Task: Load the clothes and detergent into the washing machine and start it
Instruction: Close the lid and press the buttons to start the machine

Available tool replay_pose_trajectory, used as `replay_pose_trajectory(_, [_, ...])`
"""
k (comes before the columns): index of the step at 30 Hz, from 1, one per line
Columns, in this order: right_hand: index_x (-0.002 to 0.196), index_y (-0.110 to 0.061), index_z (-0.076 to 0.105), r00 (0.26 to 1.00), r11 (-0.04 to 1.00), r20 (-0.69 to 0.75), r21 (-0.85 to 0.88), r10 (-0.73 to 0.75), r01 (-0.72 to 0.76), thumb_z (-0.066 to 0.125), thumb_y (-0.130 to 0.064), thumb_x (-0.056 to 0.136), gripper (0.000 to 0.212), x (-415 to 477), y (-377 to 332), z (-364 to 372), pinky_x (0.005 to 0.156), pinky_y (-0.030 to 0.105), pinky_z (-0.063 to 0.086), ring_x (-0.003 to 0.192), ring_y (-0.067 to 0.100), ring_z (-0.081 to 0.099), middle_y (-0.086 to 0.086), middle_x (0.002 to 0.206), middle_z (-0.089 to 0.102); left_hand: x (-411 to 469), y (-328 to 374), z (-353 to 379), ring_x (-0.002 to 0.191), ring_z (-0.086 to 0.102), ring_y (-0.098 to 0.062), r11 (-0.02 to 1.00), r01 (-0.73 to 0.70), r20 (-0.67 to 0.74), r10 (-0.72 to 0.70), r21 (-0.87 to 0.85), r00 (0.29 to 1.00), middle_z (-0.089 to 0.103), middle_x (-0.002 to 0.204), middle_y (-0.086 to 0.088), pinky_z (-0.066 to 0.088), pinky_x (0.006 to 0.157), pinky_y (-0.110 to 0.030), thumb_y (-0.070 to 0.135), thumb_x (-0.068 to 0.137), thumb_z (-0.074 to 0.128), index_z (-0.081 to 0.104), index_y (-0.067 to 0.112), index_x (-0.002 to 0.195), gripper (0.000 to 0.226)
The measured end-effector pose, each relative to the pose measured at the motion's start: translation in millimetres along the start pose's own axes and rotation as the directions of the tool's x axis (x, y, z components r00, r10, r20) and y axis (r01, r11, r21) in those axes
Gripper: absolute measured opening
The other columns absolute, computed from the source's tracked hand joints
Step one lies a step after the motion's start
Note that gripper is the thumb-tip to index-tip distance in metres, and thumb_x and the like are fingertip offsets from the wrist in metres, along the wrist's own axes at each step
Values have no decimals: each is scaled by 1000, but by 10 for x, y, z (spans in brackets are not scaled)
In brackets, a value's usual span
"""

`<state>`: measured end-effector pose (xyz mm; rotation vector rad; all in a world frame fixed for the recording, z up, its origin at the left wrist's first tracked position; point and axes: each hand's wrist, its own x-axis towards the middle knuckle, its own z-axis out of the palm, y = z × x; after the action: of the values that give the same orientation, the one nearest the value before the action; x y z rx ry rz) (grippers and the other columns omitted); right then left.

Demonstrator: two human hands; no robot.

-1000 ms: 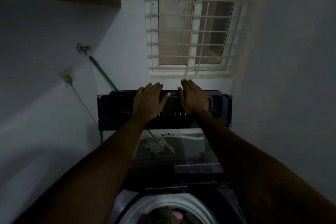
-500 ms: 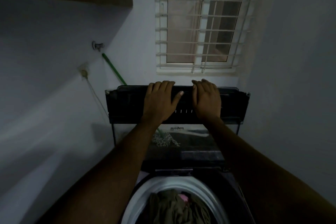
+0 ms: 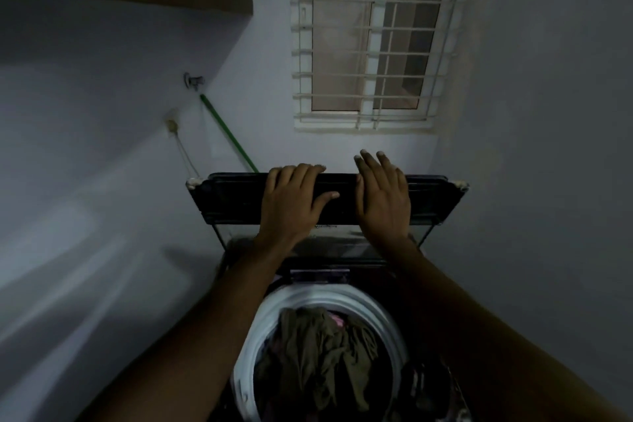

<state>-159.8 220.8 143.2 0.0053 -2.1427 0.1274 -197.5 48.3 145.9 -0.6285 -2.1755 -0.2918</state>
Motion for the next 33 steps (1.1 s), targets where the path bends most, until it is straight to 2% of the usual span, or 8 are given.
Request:
replay_pose_trajectory(4, [134, -13, 55, 999, 999, 46, 32, -10, 8, 37, -26, 101, 39, -413, -84, -353, 109, 36, 28, 135, 23, 43, 2, 140, 53, -379, 193, -285, 96, 59, -21, 999, -2, 34, 1, 51, 999, 67, 104, 6, 31, 89, -34, 63, 94, 39, 62, 23, 114, 50])
replay_pose_trajectory(14, [108, -16, 72, 951, 992, 295, 101, -97, 70, 41, -29, 95, 35, -1424, -159, -1076, 85, 31, 42, 99, 21, 65, 1, 109, 72, -1487, 504, -666, 93, 59, -21, 962, -208, 213, 170, 175, 962, 66, 111, 2, 35, 76, -37, 53, 90, 43, 63, 18, 112, 46])
replay_pose_trajectory(18, [91, -18, 67, 803, 995, 595, 99, -40, -24, 34, -34, 98, 37, -1551, -153, -1150, 76, 32, 42, 88, 29, 64, 7, 98, 71, -1911, 665, -642, 104, 60, -22, 966, -174, 272, 118, 192, 955, 64, 121, -1, 45, 82, -40, 46, 94, 47, 61, 15, 121, 43])
replay_pose_trajectory(21, [109, -16, 63, 564, 988, 825, 63, 30, -145, 27, -40, 99, 44, -1547, -84, -1026, 91, 39, 42, 103, 32, 60, 13, 117, 64, -2158, 731, -625, 107, 61, -22, 970, -139, 354, 62, 197, 933, 64, 124, -1, 49, 84, -42, 43, 84, 71, 63, 16, 122, 47])
replay_pose_trajectory(24, [115, -10, 60, 397, 986, 917, 38, 30, -163, 32, -38, 98, 43, -1558, -55, -887, 94, 43, 45, 108, 34, 57, 16, 124, 57, -2381, 816, -578, 110, 61, -22, 982, -87, 422, 9, 166, 907, 64, 127, -1, 49, 87, -44, 47, 91, 57, 63, 17, 122, 44])
replay_pose_trajectory(26, [108, -9, 62, 366, 979, 930, 40, 37, -201, 35, -35, 98, 39, -1630, -46, -831, 90, 43, 49, 100, 32, 60, 16, 116, 60, -2505, 853, -586, 114, 59, -21, 990, -34, 495, -38, 136, 868, 62, 131, 0, 49, 87, -45, 53, 93, 37, 63, 17, 124, 53])
replay_pose_trajectory(29, [106, -8, 64, 403, 981, 914, 25, 57, -195, 38, -30, 99, 36, -1854, -71, -783, 86, 39, 49, 101, 33, 61, 16, 114, 63, -2740, 857, -585, 132, 48, -17, 998, 9, 609, -48, 67, 792, 48, 148, 4, 46, 97, -46, 66, 93, 24, 53, 19, 137, 71])
replay_pose_trajectory(33, [115, -7, 59, 401, 985, 913, 1, 69, -173, 39, -26, 98, 33, -2228, -94, -678, 93, 43, 43, 116, 35, 53, 16, 126, 56, -2944, 855, -528, 151, 9, -12, 981, 194, 761, -116, -14, 639, 8, 165, 8, 17, 118, -43, 73, 88, 4, 18, 19, 156, 87])
